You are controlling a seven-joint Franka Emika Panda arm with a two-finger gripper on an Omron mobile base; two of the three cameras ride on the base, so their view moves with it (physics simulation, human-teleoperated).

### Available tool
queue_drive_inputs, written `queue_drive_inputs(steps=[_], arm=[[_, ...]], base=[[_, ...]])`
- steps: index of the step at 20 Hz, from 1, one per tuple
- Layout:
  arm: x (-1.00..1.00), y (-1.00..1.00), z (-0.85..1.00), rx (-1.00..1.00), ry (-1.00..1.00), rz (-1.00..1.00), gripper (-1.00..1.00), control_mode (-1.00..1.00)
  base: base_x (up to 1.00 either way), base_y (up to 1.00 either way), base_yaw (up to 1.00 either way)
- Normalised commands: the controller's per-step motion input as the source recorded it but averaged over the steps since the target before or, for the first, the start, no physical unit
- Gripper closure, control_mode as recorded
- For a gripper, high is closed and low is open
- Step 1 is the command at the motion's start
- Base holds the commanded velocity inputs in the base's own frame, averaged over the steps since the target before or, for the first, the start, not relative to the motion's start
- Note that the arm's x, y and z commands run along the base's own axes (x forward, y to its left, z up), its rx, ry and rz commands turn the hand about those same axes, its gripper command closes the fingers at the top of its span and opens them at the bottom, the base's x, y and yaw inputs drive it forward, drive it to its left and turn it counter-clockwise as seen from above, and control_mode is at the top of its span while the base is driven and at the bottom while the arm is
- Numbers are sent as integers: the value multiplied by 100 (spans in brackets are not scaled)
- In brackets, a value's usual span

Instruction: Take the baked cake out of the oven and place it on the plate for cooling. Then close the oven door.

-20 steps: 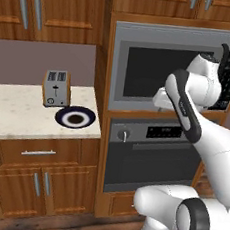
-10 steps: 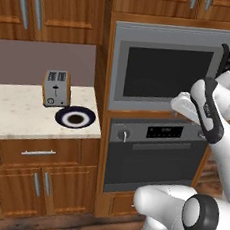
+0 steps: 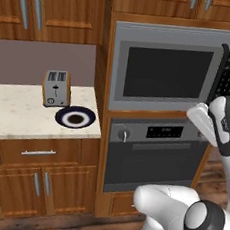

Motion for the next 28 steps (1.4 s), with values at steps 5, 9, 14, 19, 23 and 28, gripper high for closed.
queue_drive_inputs(steps=[5,9,14,19,23,28], arm=[[-21,-25,-41,19,0,-29,-100,-100],[-9,-18,-37,18,0,-30,-100,-100],[0,-12,-25,13,0,-25,-100,-100],[0,-10,-15,10,-2,-15,-100,-100],[0,-14,-13,12,-3,-11,-100,-100],[0,-20,-6,13,-1,-8,-100,-100]], base=[[0,0,0],[0,0,0],[0,0,0],[0,0,0],[0,0,0],[0,0,0]])
